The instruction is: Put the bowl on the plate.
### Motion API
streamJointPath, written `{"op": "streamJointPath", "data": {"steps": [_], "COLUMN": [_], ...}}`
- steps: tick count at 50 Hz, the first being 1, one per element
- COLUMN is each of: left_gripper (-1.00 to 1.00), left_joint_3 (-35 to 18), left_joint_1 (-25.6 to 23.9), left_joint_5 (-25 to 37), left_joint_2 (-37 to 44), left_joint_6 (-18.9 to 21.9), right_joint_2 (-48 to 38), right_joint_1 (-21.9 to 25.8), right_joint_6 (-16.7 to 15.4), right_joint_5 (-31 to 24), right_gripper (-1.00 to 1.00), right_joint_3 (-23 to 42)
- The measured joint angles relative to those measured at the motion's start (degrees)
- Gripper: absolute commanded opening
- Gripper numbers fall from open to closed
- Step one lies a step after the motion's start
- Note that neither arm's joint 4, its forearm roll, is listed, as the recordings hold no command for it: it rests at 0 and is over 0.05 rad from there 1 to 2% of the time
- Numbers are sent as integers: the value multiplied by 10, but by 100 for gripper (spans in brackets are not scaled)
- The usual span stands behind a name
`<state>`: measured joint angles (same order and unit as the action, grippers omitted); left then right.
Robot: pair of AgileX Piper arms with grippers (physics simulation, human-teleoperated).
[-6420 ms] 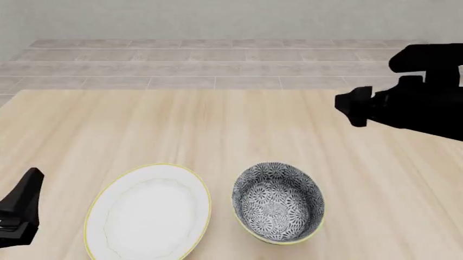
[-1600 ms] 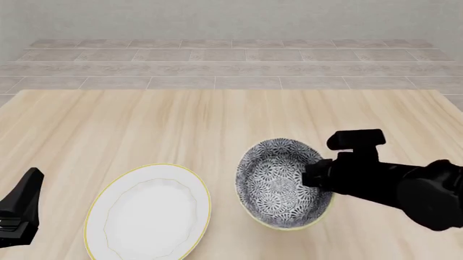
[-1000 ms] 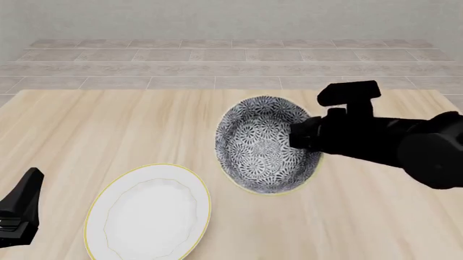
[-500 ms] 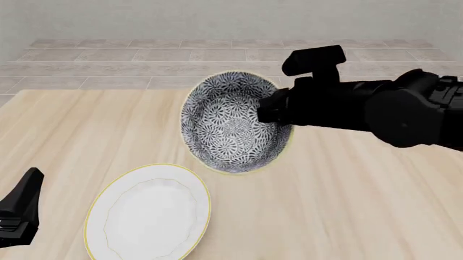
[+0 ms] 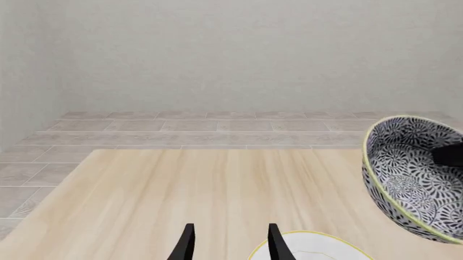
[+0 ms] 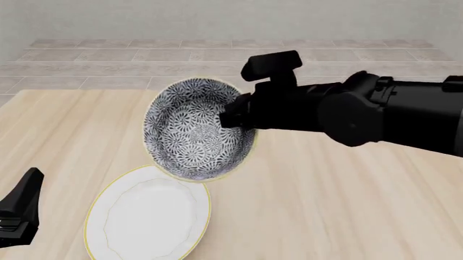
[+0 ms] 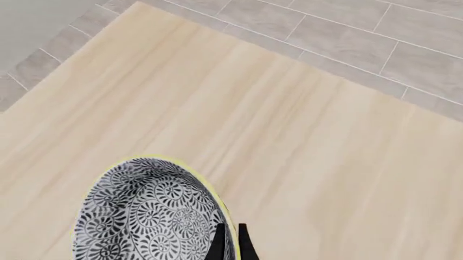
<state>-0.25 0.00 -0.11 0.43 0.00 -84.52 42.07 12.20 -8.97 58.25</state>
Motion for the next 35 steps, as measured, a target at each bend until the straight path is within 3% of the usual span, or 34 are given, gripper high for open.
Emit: {"op": "streamJointPath", "data": {"steps": [35], "left_gripper": [100], "left_joint_3": [0], "left_joint_1": [0], "left_joint_5": [0], "left_joint_2": [0], "left_joint_6": [0], "right_joint_2": [-73], "right_joint_1": [50], "right_joint_6": [13], "right_joint_5": [23], "right_gripper": [-100], "right_joint_3": [29]}}
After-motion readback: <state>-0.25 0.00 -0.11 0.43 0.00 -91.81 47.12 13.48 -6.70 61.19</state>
